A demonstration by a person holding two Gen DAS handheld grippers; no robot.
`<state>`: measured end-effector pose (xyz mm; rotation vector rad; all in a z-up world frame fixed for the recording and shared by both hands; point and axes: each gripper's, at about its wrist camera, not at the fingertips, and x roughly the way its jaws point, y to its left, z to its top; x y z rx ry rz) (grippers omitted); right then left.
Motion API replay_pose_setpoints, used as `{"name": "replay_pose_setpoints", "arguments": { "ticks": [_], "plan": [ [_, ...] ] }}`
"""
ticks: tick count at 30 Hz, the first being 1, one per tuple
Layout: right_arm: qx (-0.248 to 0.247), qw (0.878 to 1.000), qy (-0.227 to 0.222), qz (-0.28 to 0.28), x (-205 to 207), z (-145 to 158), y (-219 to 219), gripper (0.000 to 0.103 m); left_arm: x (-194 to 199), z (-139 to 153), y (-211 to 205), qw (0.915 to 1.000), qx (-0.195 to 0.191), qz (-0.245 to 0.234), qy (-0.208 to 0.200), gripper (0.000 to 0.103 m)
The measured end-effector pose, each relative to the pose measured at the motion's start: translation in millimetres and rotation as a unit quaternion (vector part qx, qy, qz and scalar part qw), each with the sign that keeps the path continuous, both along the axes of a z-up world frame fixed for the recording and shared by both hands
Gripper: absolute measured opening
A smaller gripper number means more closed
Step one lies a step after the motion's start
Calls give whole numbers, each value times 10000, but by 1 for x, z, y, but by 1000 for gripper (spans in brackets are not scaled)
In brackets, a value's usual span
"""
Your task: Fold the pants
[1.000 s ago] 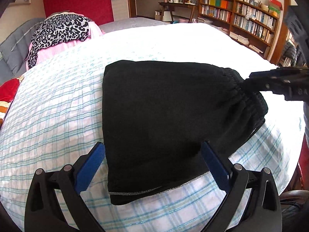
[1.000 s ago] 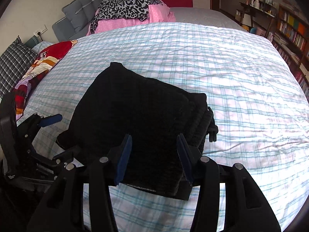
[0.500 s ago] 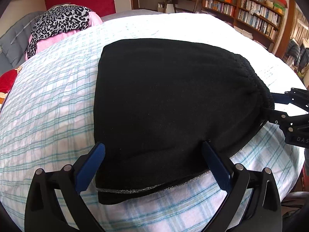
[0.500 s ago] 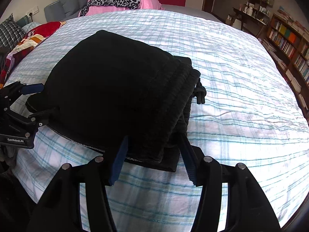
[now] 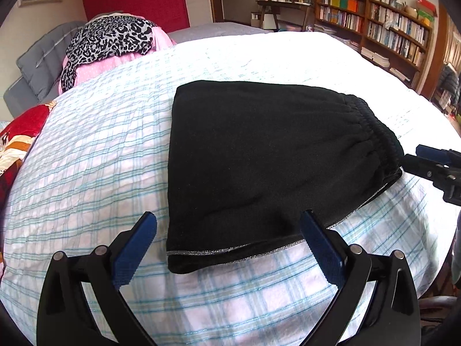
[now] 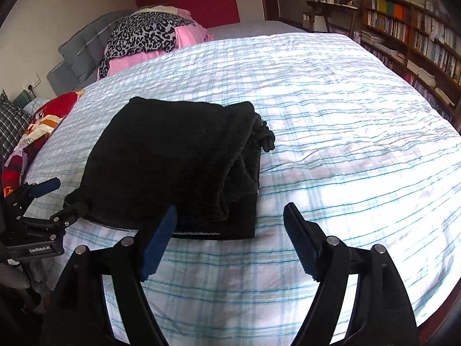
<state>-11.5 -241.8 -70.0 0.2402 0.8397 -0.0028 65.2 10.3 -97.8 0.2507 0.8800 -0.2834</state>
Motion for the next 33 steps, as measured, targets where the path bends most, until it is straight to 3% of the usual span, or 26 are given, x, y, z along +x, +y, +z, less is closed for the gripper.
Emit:
{"name": "replay_pose_setpoints", "arguments": {
  "ticks": [4,8,16,33],
  "plan": [
    [150,9992,-352,-148,-23,16,4,88,-8,15,1,9999,-48,20,-119,98],
    [65,9986,-530,41,-28,23,22,99,-17,29,3,9995,-130,87,-277,98],
    [-423,9980,-409,213,-27,27,53,100,-24,43,6,9987,-108,253,-426,98],
    [-406,9987,-283,95,-24,19,50,100,-20,30,9,9990,-49,370,-243,98]
  ]
}}
